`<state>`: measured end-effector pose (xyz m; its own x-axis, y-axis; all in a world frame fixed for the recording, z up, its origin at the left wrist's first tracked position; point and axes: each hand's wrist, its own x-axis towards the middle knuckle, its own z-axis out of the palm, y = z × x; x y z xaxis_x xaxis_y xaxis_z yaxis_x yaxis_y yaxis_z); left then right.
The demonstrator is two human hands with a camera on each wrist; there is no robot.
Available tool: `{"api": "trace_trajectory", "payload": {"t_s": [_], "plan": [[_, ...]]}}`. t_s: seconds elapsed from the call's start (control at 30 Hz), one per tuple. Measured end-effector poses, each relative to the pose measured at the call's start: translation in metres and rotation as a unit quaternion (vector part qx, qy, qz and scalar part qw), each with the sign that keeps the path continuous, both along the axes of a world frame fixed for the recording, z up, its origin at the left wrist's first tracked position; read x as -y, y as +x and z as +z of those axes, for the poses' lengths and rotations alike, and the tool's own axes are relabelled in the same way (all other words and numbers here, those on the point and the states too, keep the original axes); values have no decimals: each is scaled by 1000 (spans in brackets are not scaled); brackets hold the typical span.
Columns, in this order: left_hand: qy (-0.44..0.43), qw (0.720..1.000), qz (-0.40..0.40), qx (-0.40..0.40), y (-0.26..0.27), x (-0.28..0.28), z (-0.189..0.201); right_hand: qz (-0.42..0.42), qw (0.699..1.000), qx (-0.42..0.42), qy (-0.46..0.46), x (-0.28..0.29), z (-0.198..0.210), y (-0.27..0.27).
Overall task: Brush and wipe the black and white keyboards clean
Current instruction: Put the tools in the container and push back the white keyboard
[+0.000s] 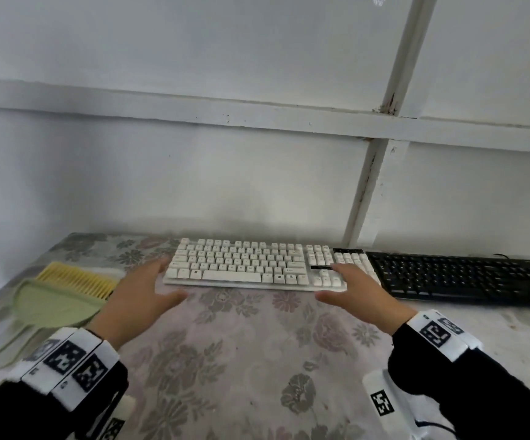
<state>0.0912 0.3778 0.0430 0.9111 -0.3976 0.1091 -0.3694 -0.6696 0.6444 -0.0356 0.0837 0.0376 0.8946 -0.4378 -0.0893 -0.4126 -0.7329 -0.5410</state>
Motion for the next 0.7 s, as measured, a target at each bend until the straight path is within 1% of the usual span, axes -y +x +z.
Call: {"api": "trace_trajectory", "payload": {"t_s": [0.07, 0.2, 0.3, 0.43, 0.53, 0.6, 0.63, 0.7], "plan": [[-3, 1000, -11, 1, -5, -22, 1, 30, 999, 21, 20, -32, 6, 0], [13, 999, -14, 26, -7, -73, -3, 117, 992, 26, 49, -101, 11, 9], [5, 999, -6, 43, -3, -115, -6, 168, 983, 15, 73, -155, 12, 23], [19, 999, -29, 41, 12, -170, -9, 222, 972, -22, 70, -224, 8, 48], [36, 999, -38, -4, 27, -202, -13, 245, 965, -60, 71, -262, 4, 65], [40, 997, -43, -46, 38, -217, -21, 244, 964, -64, 88, -282, 0, 74], [30, 995, -46, -78, 43, -222, -26, 237, 964, -61, 100, -290, -3, 79], [-18, 984, -58, -165, 51, -228, -33, 222, 966, -53, 124, -302, -9, 86]]}}
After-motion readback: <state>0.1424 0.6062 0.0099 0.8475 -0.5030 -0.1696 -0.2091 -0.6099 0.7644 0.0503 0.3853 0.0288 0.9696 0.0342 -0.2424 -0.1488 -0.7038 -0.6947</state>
